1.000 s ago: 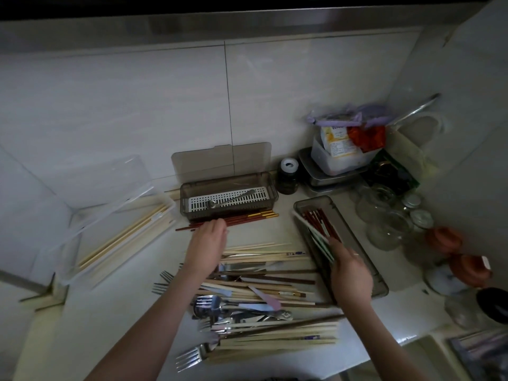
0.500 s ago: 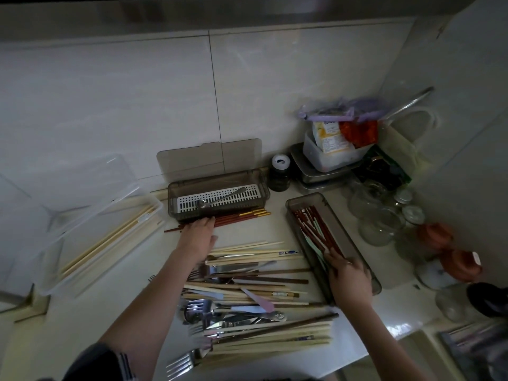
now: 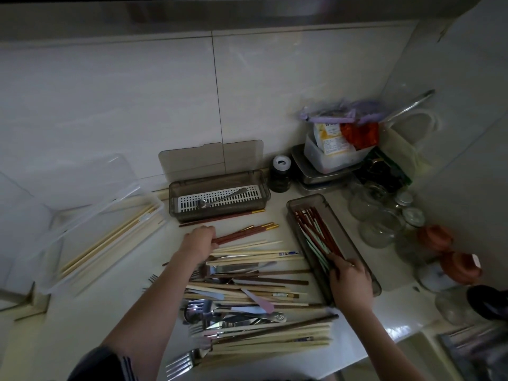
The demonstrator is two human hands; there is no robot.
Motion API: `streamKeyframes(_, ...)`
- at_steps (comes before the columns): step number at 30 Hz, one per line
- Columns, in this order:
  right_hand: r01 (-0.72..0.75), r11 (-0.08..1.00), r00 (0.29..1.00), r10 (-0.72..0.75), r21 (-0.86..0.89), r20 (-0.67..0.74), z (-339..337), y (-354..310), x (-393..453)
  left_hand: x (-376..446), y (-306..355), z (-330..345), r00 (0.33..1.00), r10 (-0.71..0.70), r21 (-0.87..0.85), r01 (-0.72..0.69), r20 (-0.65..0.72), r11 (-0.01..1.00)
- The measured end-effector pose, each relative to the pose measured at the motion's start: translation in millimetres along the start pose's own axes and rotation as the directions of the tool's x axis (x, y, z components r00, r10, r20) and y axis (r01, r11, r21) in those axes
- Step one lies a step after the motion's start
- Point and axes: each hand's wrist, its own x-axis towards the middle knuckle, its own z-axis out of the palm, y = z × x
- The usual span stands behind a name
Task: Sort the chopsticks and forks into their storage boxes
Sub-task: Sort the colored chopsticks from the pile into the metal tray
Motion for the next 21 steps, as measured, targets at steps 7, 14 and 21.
streamKeyframes(7,0.056,0.996,0.998,-0.053,0.074,-0.042,-1,1,-3,-19,3,11,0.955,0.107,0.011,-0.108,-0.278,0.994)
streamKeyframes(14,0.332,0.935,0.922,-0.292,0.126,-0.255,-8,-7,-9,-38,26,16,0.81,0.296,0.058,-0.31,-0.506,0.949)
streamKeyframes(21,0.576,0.804,0.789,-0.5,0.146,-0.358,-10,-61,-8,-51,37,9,0.709,0.311,0.034,-0.376,-0.633,0.926)
